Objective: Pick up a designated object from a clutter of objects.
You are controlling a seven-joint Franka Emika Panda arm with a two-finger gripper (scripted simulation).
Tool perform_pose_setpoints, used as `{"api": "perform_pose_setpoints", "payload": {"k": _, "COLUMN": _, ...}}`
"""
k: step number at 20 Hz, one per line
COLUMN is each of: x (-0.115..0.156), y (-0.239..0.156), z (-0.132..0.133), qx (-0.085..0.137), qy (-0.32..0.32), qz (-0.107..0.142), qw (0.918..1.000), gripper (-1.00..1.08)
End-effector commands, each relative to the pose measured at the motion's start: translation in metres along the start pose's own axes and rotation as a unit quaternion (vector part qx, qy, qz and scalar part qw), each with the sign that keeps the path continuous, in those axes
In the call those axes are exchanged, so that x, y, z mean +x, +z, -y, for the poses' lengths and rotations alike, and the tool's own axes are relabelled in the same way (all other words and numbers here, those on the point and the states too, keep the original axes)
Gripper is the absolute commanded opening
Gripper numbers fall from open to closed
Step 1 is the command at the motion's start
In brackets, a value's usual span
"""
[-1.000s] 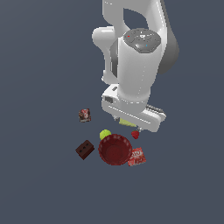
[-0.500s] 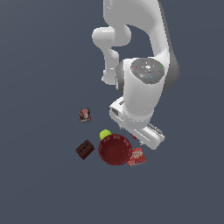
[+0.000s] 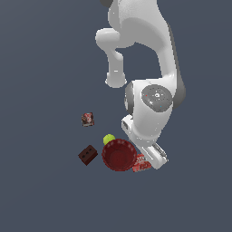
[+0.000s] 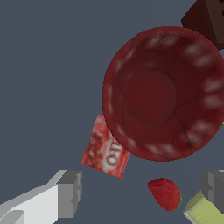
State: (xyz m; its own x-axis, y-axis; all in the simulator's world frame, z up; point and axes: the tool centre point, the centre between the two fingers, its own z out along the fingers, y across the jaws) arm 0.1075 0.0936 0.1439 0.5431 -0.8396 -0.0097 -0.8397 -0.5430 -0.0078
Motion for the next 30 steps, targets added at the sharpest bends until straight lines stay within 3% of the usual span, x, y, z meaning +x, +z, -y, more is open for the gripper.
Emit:
{"api": "perform_pose_setpoints", "payload": {"k": 1, "x": -0.001, "y": 0.013, "z": 0.005, "qx": -0.001, "qy": 0.031, "qz": -0.001, "qw": 0.9995, "gripper": 1.0}}
{"api": "perform_pose_setpoints", "payload": {"k": 15, "x": -0.01, "y": 0.07, "z": 0.022, "qx": -0.003, "qy": 0.155, "qz": -0.005, "qw": 0.988, "gripper": 1.0}}
{"api": "perform_pose_setpoints", "payload": {"k": 30, "x": -0.011, "y": 0.09, "z": 0.024, "qx": -0.002, "qy": 0.172, "qz": -0.006, "qw": 0.9851, "gripper": 1.0}}
